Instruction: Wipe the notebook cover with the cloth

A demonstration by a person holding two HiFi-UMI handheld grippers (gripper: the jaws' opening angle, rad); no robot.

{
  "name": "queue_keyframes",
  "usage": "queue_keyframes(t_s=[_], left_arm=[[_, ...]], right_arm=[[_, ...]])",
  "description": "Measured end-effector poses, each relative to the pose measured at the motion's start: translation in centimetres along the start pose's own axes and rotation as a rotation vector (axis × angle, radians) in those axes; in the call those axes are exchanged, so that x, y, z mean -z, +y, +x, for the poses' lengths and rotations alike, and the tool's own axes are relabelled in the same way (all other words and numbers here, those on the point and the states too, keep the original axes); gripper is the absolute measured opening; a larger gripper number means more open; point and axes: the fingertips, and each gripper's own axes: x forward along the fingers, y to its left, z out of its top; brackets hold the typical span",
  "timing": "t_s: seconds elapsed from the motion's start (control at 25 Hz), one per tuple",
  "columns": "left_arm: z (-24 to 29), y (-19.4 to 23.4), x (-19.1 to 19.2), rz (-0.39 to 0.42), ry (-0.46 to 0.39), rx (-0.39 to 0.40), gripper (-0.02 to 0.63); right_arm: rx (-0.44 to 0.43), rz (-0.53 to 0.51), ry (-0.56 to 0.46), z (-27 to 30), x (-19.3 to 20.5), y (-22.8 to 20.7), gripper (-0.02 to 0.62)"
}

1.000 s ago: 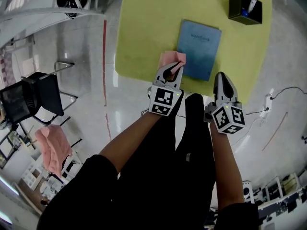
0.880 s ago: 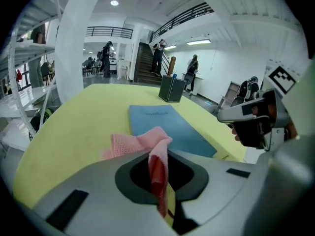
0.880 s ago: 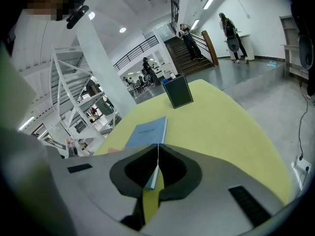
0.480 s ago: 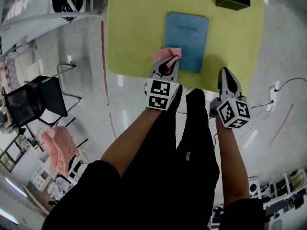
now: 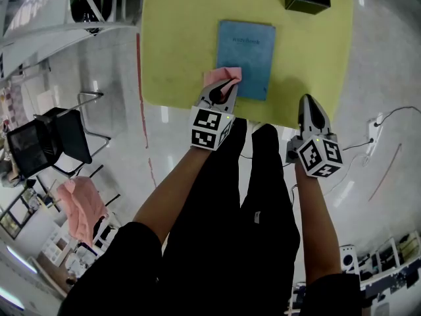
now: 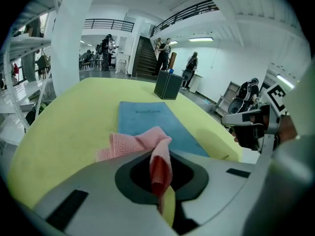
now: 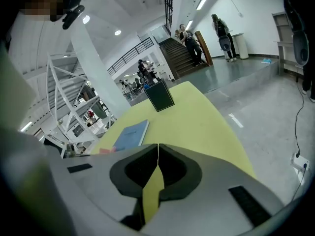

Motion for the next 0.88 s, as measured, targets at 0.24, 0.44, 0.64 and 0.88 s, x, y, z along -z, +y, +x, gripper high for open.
queue_keyframes(t_s=[0.24, 0.44, 0.64, 0.88], left_arm=[[0.1, -0.6, -0.2, 0.008, 0.007, 0.034, 0.031], [0.6, -1.8, -0.3, 0.002, 0.013, 0.065, 0.031], [1.1, -3.1, -0.5, -0.009, 0.014, 0.079, 0.031], [1.7, -4.3, -0.6, -0.01, 0.019, 0.086, 0.031]], right_arm=[[0.016, 0.036, 0.005, -0.9, 0.8, -1.2, 0.032], [0.032, 0.044, -0.002, -1.4, 0.7, -2.1, 0.032], [0.023, 0.036, -0.007, -1.6, 0.3, -2.2, 0.032], [0.014, 0.054, -0.02, -1.4, 0.1, -2.1, 0.032]])
